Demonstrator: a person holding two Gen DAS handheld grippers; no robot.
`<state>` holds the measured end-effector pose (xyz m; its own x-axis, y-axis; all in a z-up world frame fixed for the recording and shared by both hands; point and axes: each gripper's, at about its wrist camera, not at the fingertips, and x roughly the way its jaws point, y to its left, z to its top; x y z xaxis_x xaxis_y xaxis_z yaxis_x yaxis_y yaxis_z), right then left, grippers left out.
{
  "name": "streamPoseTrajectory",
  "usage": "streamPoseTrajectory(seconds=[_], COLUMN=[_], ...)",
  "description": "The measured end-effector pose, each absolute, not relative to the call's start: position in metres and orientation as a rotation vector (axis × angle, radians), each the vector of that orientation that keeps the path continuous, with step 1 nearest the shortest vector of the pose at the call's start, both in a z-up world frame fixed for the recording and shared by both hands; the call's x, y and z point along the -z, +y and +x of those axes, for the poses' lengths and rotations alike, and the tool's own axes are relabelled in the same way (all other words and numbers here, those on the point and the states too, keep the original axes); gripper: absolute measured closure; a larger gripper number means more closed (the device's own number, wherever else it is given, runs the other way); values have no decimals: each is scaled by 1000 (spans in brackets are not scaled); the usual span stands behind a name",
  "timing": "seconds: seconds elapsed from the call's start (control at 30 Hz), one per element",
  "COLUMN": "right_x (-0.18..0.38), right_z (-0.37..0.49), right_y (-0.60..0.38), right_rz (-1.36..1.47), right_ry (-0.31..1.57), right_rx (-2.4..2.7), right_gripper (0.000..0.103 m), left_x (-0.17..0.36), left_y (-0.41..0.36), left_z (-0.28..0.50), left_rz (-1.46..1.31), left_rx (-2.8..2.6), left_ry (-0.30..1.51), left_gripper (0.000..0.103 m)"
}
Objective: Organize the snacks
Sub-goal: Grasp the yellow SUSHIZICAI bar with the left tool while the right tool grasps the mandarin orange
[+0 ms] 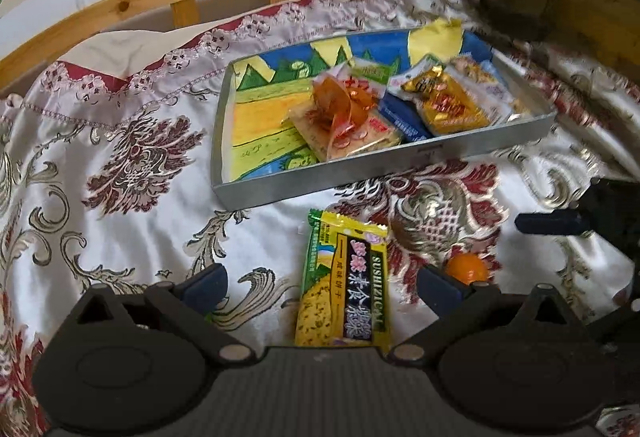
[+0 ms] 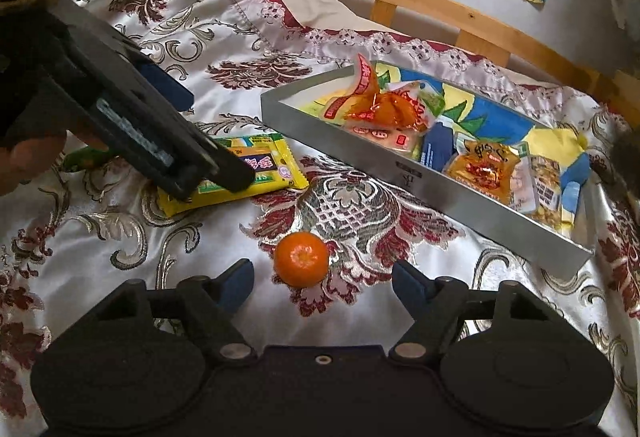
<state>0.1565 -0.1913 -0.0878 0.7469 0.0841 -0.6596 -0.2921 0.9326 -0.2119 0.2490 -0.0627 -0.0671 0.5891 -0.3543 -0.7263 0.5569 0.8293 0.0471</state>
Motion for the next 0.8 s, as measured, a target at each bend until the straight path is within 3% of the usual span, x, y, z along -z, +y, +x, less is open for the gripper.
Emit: streamPoseTrajectory(seconds=[0.13, 0.27, 0.5, 0.6, 0.8], right_x=[95, 100, 103, 104, 103], right_z=[163, 167, 169, 169, 169], right_y=[-187, -183, -178, -177, -176], right_rz=[-332, -346, -361, -358, -357], right_ry=[711, 713, 713, 718, 722], right_rx=[-209, -208, -225, -232, -226], right_gripper=[38, 46, 62, 67, 69], left_x=[71, 75, 82, 82, 79], left_y=[-71, -81, -87, -85, -80], left_z=[249, 246, 243, 244, 247], left_rz=[338, 418, 466, 462, 417], left_rx=[531, 538, 554, 545, 542], left_ry=[768, 766, 788, 793, 817], left_gripper=[5, 15, 42, 47, 50])
